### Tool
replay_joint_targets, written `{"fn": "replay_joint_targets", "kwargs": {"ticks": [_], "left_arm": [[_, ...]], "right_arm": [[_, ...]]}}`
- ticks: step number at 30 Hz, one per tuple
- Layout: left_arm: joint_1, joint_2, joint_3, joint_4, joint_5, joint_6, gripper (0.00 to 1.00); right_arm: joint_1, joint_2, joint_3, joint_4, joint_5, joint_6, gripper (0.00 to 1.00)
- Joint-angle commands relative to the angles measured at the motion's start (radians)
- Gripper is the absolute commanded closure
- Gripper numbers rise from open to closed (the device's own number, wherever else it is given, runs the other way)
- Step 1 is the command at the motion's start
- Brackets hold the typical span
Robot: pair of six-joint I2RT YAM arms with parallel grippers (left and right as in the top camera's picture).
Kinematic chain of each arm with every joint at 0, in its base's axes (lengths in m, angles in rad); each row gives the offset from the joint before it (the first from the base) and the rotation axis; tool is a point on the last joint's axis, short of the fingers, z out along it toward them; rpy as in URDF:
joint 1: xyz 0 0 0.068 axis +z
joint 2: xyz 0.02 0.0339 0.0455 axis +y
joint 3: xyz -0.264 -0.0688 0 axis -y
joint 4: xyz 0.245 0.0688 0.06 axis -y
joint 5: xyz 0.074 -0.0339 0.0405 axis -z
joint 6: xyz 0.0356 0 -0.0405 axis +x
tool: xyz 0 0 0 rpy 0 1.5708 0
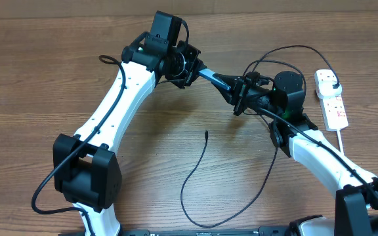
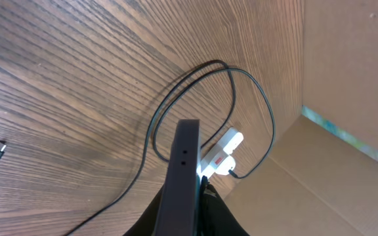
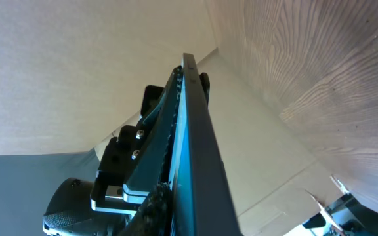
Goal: Plug charger to phone and switch on socket
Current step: 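Bring the left gripper to the phone's top end near the right gripper, then close the left gripper on the phone top and open the right gripper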
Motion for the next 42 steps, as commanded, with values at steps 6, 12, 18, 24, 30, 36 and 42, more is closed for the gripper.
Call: {"fn": "replay_joint_targets", "kwargs": {"ticks": [6,12,18,24,30,36,42], "left_arm": [[-0.018,-0.013,0.008,-0.017,-0.003,0.097,0.96],[-0.018,-0.013,0.008,-0.013,-0.003,0.115,0.96],[-0.016,-0.013,0.008,-0.013,-0.005,0.126,0.96],[0.009,-0.013,0.008,-0.014,-0.006,0.17,0.96],[0.089,-0.013,0.008,-0.064,-0.003,0.296,0.96],[0.182,-0.013,0.008,-0.115,0.052,0.459,0.96],[0.255,-0.013,0.008,-0.116,0.32,0.798,0.96]], "right_arm": [[0.01,-0.006,0.015,0.024,-0.035,0.122,0.87],[0.01,-0.006,0.015,0.023,-0.035,0.121,0.76],[0.01,-0.006,0.015,0.023,-0.035,0.106,0.54],[-0.011,-0.006,0.015,0.019,-0.035,-0.1,0.5],[-0.064,-0.006,0.015,-0.134,-0.092,-0.379,0.53],[-0.108,-0.006,0.015,-0.281,-0.091,-0.541,0.54],[-0.117,-0.006,0.015,-0.314,-0.12,-0.876,0.69]]}}
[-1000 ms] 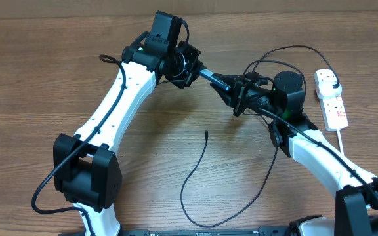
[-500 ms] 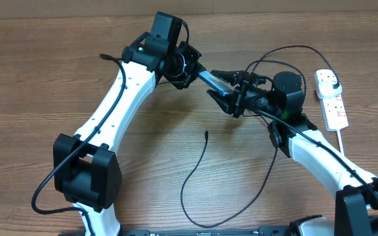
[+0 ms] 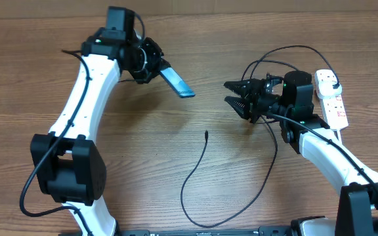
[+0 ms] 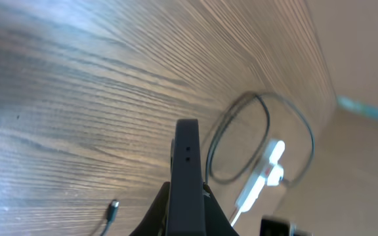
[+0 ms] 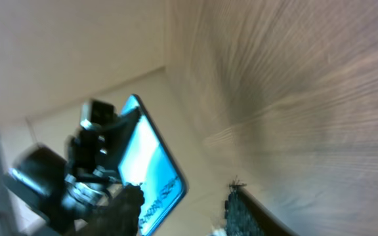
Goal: Plug charger to phone and switch on socket
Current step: 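Close the left gripper on the phone top and open the right gripper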
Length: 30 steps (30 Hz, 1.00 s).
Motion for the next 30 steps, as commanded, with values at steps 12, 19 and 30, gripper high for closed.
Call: {"fn": "replay_joint_targets", "kwargs": {"ticks": [12,19,30], "left_arm": [[0.112,-0.013,0.007,-0.023,0.373,0.452,0.96],[0.18,-0.013,0.007,-0.014,0.399,0.451,0.96],[0.222,-0.013,0.007,0.008,0.42,0.447,0.96]], "right_arm": [[-0.003,-0.006,0.013,-0.361,0.068,-0.821,0.55],[0.0,-0.006,0.071,-0.493,0.124,-0.857,0.25],[0.172,-0.006,0.399,-1.044,0.618,-0.93,0.04]]}}
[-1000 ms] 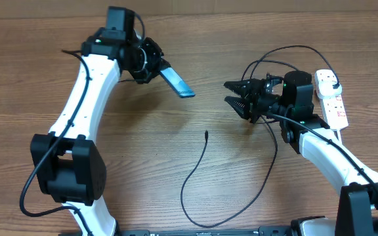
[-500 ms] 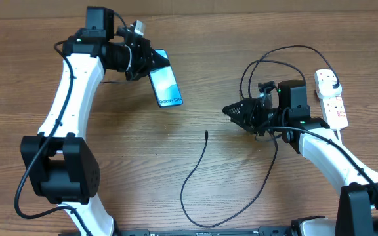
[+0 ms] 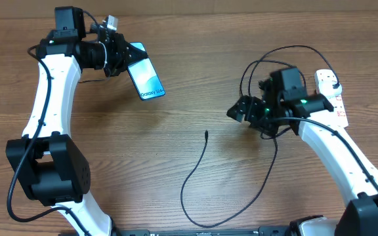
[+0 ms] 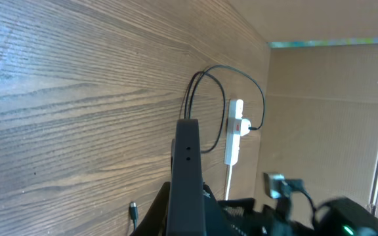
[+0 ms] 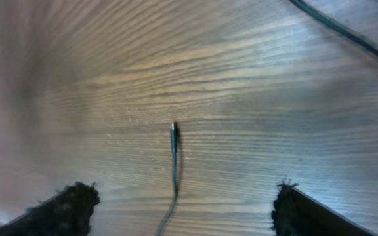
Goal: Plug charger to phone and switch on socket
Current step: 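Close the left gripper on the phone top and open the right gripper, then move the right gripper down over the black cable's USB-C plug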
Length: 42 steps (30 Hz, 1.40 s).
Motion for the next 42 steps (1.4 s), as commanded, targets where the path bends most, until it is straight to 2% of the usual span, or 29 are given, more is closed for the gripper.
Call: {"fn": "replay_joint_targets", "kwargs": {"ticks": [1,7,21,42], "left_arm": [[-0.003,-0.013,0.007,0.015,0.055,0.014,0.96],[-0.003,-0.013,0.007,0.047,0.056,-0.021,0.96],[-0.003,-0.013,0.007,0.06,0.056,-0.024,0.96],[-0.005,-0.013,0.007,0.077,0.056,-0.024,0.96]], "right_arm": [[0.092,-0.006,0.069,-0.025,0.188,-0.02,0.0],[0.225,0.003,0.08,-0.01,0.332,0.058,0.0],[0.309,0.263,0.08,0.08,0.275,0.084,0.0],[0.386,0.348,0.08,0.141,0.283,0.122,0.02]]}}
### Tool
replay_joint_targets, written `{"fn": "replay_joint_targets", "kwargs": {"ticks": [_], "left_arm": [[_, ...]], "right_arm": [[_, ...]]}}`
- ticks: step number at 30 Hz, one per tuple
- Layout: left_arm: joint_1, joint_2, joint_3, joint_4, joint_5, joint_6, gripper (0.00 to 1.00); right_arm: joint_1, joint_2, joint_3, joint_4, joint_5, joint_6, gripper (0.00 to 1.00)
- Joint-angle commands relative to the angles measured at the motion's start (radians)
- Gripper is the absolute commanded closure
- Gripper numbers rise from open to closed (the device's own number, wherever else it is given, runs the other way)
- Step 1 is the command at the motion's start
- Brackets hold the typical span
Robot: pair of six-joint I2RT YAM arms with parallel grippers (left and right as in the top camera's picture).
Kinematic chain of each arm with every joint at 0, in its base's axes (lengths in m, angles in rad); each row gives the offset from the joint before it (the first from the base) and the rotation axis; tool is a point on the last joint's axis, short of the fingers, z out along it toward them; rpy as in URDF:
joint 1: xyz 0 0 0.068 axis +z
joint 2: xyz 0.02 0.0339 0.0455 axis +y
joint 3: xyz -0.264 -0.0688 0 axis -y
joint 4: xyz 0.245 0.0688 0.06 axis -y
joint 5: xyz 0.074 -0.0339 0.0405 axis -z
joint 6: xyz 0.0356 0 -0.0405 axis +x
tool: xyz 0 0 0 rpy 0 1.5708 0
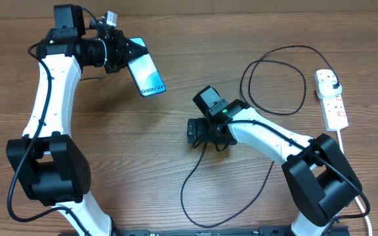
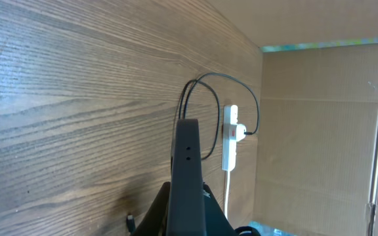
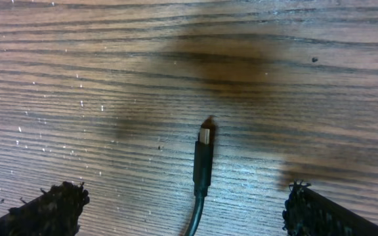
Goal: Plug charger to phone and switch on socket
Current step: 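Move the right gripper down over the black cable's USB-C plug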
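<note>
A phone (image 1: 145, 76) with a lit blue screen hangs in the air at the back left, my left gripper (image 1: 125, 55) shut on its upper end. In the left wrist view the phone (image 2: 188, 172) shows edge-on between the fingers. The black charger cable (image 1: 193, 177) lies on the table, and its plug (image 3: 203, 156) points away from the wrist camera. My right gripper (image 3: 186, 211) is open just over the plug, one finger on either side and neither touching it. From overhead the right gripper (image 1: 206, 135) hides the plug. The white socket strip (image 1: 331, 98) lies at the far right.
The cable loops (image 1: 273, 78) in a wide ring left of the socket strip, and its other end is plugged into the strip. A cardboard wall (image 2: 320, 131) stands behind the table. The wooden table (image 1: 176, 105) lies between the two arms.
My right gripper has moved left and nearer, from beside the cable loop to just over the plug end of the cable, still open. The left gripper holds the phone almost where it was.
The phone first sat in mid-air between both grippers at the table's back middle. Then the right gripper was open and off it, and the left held it alone farther left. After that the phone was at the back left, and the right gripper has come over the plug.
</note>
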Motion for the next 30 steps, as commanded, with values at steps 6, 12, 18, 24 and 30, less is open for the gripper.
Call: {"fn": "replay_joint_targets", "kwargs": {"ticks": [6,12,18,24,30], "left_arm": [[-0.005,-0.013,0.007,0.021,0.045,-0.011,0.96],[-0.005,-0.013,0.007,0.034,0.044,-0.012,0.96],[-0.005,-0.013,0.007,0.044,0.044,-0.014,0.96],[-0.005,-0.013,0.007,0.047,0.044,-0.015,0.96],[-0.005,-0.013,0.007,0.047,0.044,-0.016,0.96]], "right_arm": [[0.0,0.005,0.02,-0.009,0.05,0.072,0.03],[0.0,0.005,0.02,-0.027,0.073,0.114,0.01],[0.002,0.006,0.021,-0.035,0.079,0.145,0.01],[0.033,0.006,0.041,-0.041,0.083,0.148,0.01],[0.066,0.007,0.048,-0.054,0.135,0.165,0.01]]}}
